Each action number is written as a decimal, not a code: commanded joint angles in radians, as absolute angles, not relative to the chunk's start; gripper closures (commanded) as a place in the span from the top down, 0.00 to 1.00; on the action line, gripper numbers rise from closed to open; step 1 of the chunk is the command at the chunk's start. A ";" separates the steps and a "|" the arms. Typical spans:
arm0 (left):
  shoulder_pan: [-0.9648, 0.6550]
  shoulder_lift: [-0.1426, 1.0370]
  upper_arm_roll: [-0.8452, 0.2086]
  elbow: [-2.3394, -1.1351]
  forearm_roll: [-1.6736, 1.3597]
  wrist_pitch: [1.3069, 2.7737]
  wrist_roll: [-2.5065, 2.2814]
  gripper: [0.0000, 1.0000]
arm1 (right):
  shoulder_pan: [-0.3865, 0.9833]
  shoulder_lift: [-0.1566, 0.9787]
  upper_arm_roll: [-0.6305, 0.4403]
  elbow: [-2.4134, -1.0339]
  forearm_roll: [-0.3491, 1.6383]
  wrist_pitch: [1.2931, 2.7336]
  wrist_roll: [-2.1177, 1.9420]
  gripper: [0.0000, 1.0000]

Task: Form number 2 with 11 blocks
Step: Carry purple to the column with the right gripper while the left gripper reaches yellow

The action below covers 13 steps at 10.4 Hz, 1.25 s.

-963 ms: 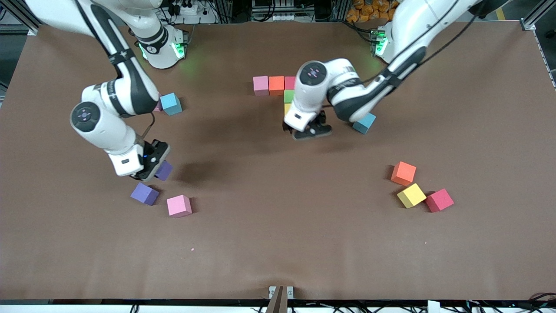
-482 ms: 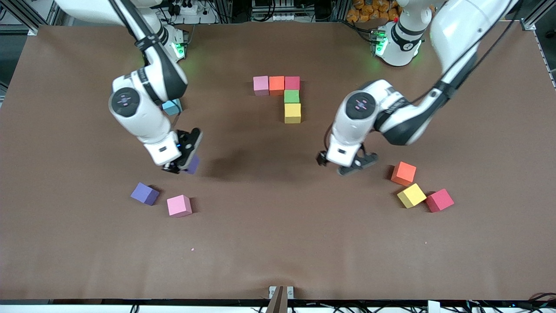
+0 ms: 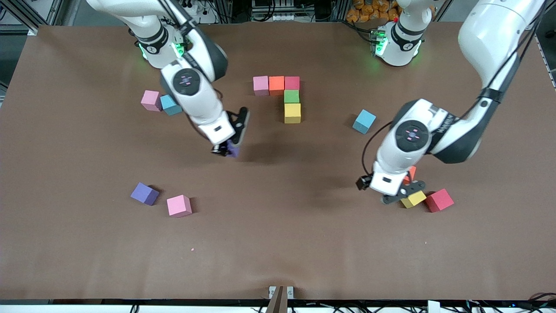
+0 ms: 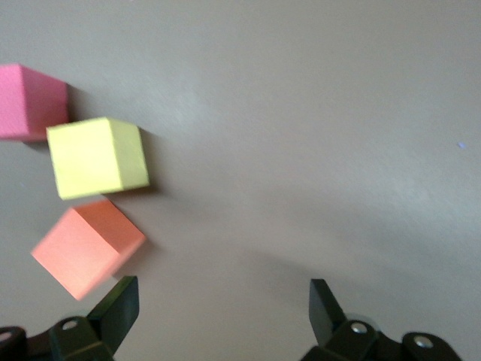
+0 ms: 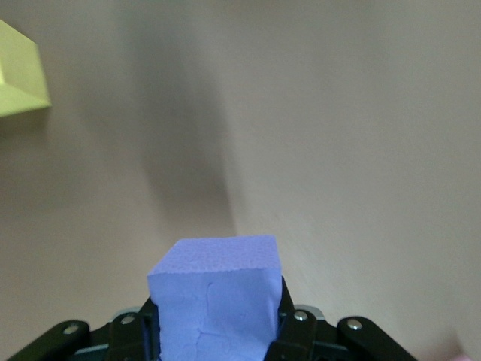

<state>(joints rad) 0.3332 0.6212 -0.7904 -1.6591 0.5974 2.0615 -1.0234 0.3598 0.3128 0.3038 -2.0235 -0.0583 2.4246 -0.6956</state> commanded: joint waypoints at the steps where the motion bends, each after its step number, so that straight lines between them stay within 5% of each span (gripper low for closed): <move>1: 0.368 0.643 -0.764 -1.614 0.600 2.040 -0.942 1.00 | 0.468 0.386 0.252 -1.991 -0.072 2.471 -0.661 0.22; 7: 0.379 0.675 -0.678 -1.614 0.601 2.063 -0.928 1.00 | 0.566 0.482 0.255 -2.009 -0.069 2.497 -0.517 0.21; 13: 0.436 0.742 -0.676 -1.617 0.597 2.112 -0.928 1.00 | 0.615 0.434 0.264 -2.057 -0.067 2.473 -0.485 0.21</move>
